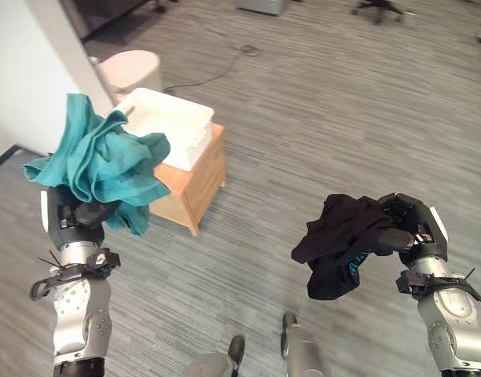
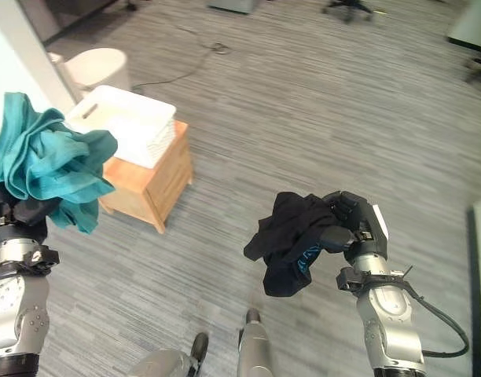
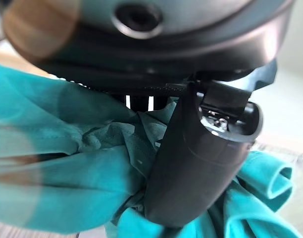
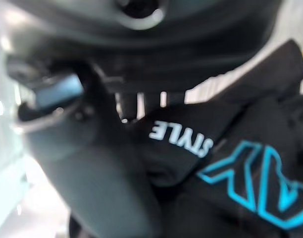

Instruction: Pick up bed clothes into laundry basket.

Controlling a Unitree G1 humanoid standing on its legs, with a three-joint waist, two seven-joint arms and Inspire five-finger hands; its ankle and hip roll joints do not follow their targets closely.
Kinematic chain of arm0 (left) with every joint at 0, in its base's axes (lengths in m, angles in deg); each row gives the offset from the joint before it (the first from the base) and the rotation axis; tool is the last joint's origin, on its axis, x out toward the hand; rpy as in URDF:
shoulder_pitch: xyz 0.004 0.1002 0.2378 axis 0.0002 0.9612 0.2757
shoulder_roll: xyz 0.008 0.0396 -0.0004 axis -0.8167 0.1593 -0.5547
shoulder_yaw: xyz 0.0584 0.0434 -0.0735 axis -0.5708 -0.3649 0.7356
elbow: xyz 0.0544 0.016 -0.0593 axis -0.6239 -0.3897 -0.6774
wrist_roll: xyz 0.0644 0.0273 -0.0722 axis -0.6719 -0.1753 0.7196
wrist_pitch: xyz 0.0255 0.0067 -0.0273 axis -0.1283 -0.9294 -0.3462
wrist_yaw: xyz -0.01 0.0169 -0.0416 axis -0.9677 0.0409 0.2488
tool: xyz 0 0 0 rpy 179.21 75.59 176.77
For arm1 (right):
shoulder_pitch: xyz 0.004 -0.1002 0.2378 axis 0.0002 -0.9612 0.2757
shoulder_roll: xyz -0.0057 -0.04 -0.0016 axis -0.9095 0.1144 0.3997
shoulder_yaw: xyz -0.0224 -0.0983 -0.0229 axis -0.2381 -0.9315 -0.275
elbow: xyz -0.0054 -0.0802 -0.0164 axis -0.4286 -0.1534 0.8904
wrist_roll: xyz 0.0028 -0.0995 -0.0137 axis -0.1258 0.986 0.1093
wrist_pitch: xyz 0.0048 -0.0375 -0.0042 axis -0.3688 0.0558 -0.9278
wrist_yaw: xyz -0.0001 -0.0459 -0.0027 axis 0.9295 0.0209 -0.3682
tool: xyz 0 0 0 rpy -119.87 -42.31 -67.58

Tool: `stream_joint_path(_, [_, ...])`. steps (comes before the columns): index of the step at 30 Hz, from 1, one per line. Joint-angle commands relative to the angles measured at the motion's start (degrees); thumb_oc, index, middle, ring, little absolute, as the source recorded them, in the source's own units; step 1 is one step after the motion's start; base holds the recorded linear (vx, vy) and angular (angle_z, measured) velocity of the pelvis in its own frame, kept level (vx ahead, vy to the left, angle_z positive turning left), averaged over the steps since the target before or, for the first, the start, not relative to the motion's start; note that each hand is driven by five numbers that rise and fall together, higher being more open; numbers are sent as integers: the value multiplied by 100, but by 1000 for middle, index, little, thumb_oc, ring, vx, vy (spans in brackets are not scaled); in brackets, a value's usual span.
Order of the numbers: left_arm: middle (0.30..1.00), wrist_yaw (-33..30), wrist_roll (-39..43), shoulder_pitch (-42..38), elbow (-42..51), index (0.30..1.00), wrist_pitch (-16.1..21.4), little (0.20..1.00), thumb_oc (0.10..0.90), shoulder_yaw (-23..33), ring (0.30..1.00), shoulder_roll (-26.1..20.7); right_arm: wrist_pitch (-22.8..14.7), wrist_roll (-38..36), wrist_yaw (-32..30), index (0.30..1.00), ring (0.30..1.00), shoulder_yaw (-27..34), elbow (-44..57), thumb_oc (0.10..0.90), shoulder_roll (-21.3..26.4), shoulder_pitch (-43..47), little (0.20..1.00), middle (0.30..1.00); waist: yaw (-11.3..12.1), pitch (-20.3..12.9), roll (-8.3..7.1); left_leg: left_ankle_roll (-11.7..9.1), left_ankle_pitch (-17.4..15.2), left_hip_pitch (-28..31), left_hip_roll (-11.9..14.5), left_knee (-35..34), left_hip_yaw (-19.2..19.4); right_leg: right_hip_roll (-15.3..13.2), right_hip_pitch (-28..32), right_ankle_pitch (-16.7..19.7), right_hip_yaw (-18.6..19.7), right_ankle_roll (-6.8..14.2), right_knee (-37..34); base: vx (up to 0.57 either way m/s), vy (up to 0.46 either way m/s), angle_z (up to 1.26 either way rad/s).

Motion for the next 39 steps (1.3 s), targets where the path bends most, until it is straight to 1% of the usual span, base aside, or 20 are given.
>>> stream_joint_path(1, [300,220,-92,-66,553,300,641,300,400,-24,300,-274,-728,-420,-15,300,300,608,469,400,389,753,300,300,119,-675,-132,-255,348,-413,494,-346,525,209,698,-638,-713,63,-14,43,-274,88])
stream_joint_path(4, [300,386,50,11,474,300,530,300,400,-173,300,-139,-734,-501,-15,300,300,731,330,400,619,835,300,300,85,-620,-200,-451,386,-614,598,-175,541,186,795,-591,-1042,-59,-204,24,-275,69])
stream_joint_path(5, [300,408,89,0,431,300,502,300,400,-229,300,-111,-738,-512,-49,300,300,766,301,400,674,822,300,300,41,-604,-217,-468,307,-665,652,-88,683,155,852,-625,-1174,-90,-260,15,-148,96])
stream_joint_path(6, [300,404,106,-68,387,300,503,300,400,-287,300,-91,-772,-524,-98,300,300,846,287,400,771,792,300,300,-79,-531,-234,-489,270,-810,775,124,1168,68,906,-602,-1399,-100,-303,-54,-107,101])
stream_joint_path(8, [300,418,149,-172,349,300,458,300,400,-349,300,-101,-805,-454,-225,300,300,987,237,400,844,716,300,300,-364,-493,-276,-428,30,-824,1205,498,2581,-92,929,-639,-1787,-84,-305,-128,-60,110])
stream_joint_path(9, [300,441,171,-169,316,300,444,300,400,-348,300,-106,-822,-427,-249,300,300,1031,224,400,793,693,300,300,-394,-546,-209,-451,44,-765,1258,303,2741,-46,898,-652,-1836,-69,-327,-49,17,89])
stream_joint_path(11, [300,419,174,-189,287,300,456,300,400,-332,300,-121,-800,-400,-263,300,300,1037,250,400,740,678,300,300,-367,-583,-147,-496,148,-707,1216,75,2579,13,890,-668,-1810,-73,-344,11,41,74])
stream_joint_path(12, [300,328,96,-159,236,300,487,300,400,-283,300,-121,-809,-418,-244,300,300,1053,328,400,575,642,300,300,-359,-638,-93,-469,270,-595,1113,-293,2337,36,863,-674,-1849,-50,-283,32,27,24])
stream_joint_path(19, [300,213,12,180,196,300,443,300,400,-79,300,-113,-818,-390,-246,300,300,862,276,400,240,692,300,300,-262,-754,-18,-387,355,-301,1044,-666,2303,16,977,-787,-1910,-41,-270,23,48,-18])
stream_joint_path(20, [300,130,-260,-134,160,300,392,300,400,75,300,-509,-1013,-668,-634,300,300,1158,337,400,-371,221,300,300,-551,-557,253,-745,110,33,1415,-407,2929,-71,1063,-1063,-3156,-82,-242,-81,104,7])
stream_joint_path(23, [300,134,-283,-190,166,300,400,300,400,46,300,-529,-997,-682,-676,300,300,1223,260,400,-421,233,300,300,-617,-579,242,-750,176,-14,1378,-486,2851,-140,1027,-1020,-3205,-77,-214,-87,68,52])
stream_joint_path(29, [300,69,-318,122,146,300,390,300,400,205,300,-692,-953,-758,-650,300,300,782,-73,400,-34,882,300,300,-299,-514,197,-595,-9,-82,1223,-268,2703,-289,1105,-901,-3178,-15,-249,-31,98,14])
stream_joint_path(30, [300,11,-301,224,97,300,392,300,400,292,300,-750,-919,-724,-601,300,300,677,-36,400,102,1071,300,300,-167,-514,193,-516,-66,-95,1166,-262,2680,-382,1112,-887,-3193,28,-149,12,91,-2])
stream_joint_path(31, [300,9,-297,227,100,300,391,300,400,300,300,-747,-918,-721,-603,300,300,667,-46,400,109,1087,300,300,-170,-510,192,-508,-69,-93,1159,-261,2685,-391,1105,-893,-3186,35,-134,32,173,-3])
stream_joint_path(34, [300,-10,-192,196,138,300,408,300,400,330,300,-801,-857,-589,-569,300,300,568,-10,400,304,1210,300,300,-72,-404,207,-338,-173,-87,1079,-200,2632,-599,875,-953,-3168,140,716,45,173,13])
stream_joint_path(35, [300,44,-144,81,130,300,379,300,400,143,300,-825,-801,-518,-512,300,300,545,87,400,342,1186,300,300,-140,-253,229,-87,-311,112,938,-253,2515,-787,315,-309,-2909,358,2252,179,383,27])
stream_joint_path(36, [300,125,-183,-17,153,300,350,300,400,-23,300,-912,-818,-457,-482,300,300,562,117,400,374,1180,300,300,-251,-121,358,-26,-310,261,976,-349,2404,-635,-218,-368,-2701,355,3095,228,346,36])
stream_joint_path(37, [300,154,-196,-79,175,300,347,300,400,-83,300,-959,-818,-443,-479,300,300,581,118,400,391,1188,300,300,-292,-111,363,-37,-303,330,977,-395,2370,-578,-516,-350,-2664,350,3131,342,125,37])
stream_joint_path(38, [300,250,-128,-218,213,300,352,300,400,-194,300,-1007,-799,-471,-443,300,300,596,127,400,424,1175,300,300,-393,-137,282,-134,-488,581,946,-499,2364,-677,-883,-372,-2739,313,2473,283,6,59])
stream_joint_path(39, [300,257,-119,-225,204,300,354,300,400,-200,300,-1017,-799,-476,-439,300,300,604,125,400,421,1170,300,300,-401,-145,309,-140,-488,589,979,-519,2348,-650,-842,-362,-2777,312,2410,492,-92,46])
